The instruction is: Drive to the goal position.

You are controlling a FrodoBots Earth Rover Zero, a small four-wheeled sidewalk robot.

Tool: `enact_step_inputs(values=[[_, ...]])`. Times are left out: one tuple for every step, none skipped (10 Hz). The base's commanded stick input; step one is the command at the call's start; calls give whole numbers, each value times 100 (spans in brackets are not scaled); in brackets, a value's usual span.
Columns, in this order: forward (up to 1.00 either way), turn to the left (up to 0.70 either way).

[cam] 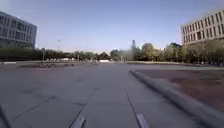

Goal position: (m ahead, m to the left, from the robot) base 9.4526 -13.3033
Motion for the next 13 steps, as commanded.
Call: enact_step_inputs(values=[[60, 0], [60, 0], [60, 0], [60, 0], [60, 0], [60, 1], [60, 0], [60, 0], [60, 0], [60, 0], [60, 0], [60, 0], [60, 0]])
